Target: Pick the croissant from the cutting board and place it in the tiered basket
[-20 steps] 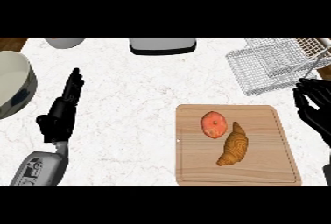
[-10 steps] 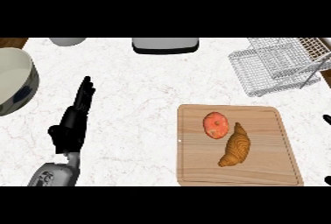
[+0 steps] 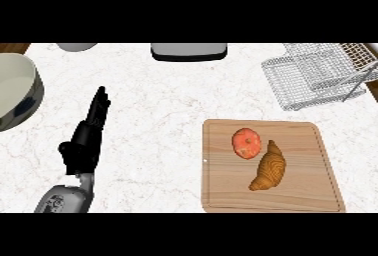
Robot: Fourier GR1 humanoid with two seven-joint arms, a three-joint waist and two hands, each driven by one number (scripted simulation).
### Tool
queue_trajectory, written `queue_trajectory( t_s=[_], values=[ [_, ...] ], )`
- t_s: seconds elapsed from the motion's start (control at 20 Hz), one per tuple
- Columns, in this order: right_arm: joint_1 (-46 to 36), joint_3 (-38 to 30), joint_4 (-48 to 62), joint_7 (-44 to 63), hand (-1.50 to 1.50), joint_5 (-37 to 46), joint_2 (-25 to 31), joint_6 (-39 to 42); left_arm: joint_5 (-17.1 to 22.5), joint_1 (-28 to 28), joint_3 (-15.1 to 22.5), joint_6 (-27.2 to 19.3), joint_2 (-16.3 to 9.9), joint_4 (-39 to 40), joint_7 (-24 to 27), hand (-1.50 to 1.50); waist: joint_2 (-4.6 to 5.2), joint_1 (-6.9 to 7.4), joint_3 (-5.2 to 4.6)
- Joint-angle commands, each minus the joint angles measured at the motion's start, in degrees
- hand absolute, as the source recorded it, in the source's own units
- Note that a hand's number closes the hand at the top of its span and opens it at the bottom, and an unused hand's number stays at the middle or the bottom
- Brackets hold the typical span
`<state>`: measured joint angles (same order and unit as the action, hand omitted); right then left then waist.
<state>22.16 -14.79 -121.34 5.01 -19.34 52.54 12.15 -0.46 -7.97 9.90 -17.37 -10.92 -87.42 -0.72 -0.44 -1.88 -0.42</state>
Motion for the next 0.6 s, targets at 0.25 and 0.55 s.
queue_trajectory(
  t_s=[0.25, 0.55],
  values=[
    [-3.94, 2.64, -18.48, 31.01, -1.50, 8.01, 16.20, -0.81, -0.92, -1.12, 1.70, 0.89, 0.63, -0.82, -0.93, 0.00, 0.63, 2.83, 0.06],
    [-17.49, 14.76, -22.09, 48.81, -1.50, 4.28, 19.96, -5.45, -2.81, -2.72, 4.19, -0.03, 3.18, -1.18, -2.65, 0.00, 1.06, 5.14, 0.16]
  ],
)
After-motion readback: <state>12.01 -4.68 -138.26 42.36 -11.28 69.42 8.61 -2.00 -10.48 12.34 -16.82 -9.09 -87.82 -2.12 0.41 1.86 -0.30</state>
